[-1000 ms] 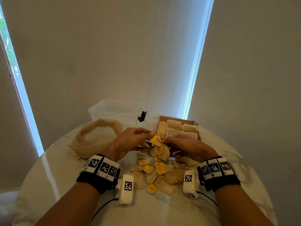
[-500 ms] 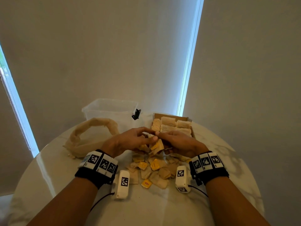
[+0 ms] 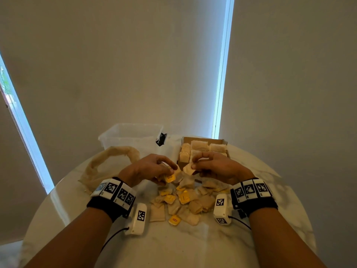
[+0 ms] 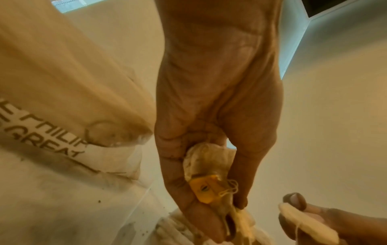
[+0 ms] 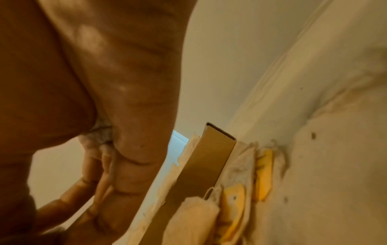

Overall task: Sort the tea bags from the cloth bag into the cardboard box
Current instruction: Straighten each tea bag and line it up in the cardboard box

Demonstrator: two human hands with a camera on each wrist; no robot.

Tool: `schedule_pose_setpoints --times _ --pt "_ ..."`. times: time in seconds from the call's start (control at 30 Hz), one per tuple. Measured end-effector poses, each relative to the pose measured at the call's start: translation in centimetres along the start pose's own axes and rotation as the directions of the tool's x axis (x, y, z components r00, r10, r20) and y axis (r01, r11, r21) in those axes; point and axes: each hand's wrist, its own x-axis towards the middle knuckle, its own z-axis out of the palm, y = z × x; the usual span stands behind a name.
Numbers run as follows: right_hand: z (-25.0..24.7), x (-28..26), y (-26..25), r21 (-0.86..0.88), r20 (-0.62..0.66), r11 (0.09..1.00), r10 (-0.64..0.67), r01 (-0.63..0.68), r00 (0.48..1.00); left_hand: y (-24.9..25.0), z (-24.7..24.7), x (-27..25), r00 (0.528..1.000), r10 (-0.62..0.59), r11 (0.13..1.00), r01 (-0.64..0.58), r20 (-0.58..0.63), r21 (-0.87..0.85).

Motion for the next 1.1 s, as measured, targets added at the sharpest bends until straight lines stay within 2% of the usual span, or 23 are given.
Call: schedule_pose_setpoints --times 0.17,0.23,0.37,0.53,0.63,0.83,1.1 --pt "-0.1 -0.1 -0.1 0.065 -0.011 0.997 -0.032 0.033 0.999 1.0 -0.4 0.0 0.996 -0.010 0.986 -0.004 0.088 0.168" --pt "0.0 -0.1 -0.2 0.137 -0.020 0.990 -0.034 0.036 0.999 1.6 -0.5 0.0 0.996 0.013 0.976 -0.031 0.085 0.215" --pt "0.1 -0.1 -0.2 0.357 -0.039 0.932 -0.046 0.057 0.998 2.6 -0.7 -0.1 0.985 0.169 0.925 -0.165 0.018 0.342" --pt "0.4 -0.5 -0.3 0.492 0.025 0.869 -0.081 0.058 0.996 3.4 -0.5 -0.2 0.954 0.287 0.935 -0.259 -0.091 0.242" --pt "0.5 -0.7 -0.3 0.557 0.046 0.828 -0.114 0.069 0.992 3.9 -0.2 -0.4 0.921 0.353 0.919 -0.309 -0.165 0.244" --pt "0.9 -0.9 -0.4 0.559 0.044 0.822 -0.160 0.108 0.986 5.3 0.5 -0.9 0.839 0.482 0.873 -0.434 -0.253 0.224" --pt "1.2 -1.2 -0.9 0.478 0.027 0.871 -0.143 0.113 0.989 7.4 0.1 -0.4 0.858 0.412 0.910 -0.371 -0.305 0.185"
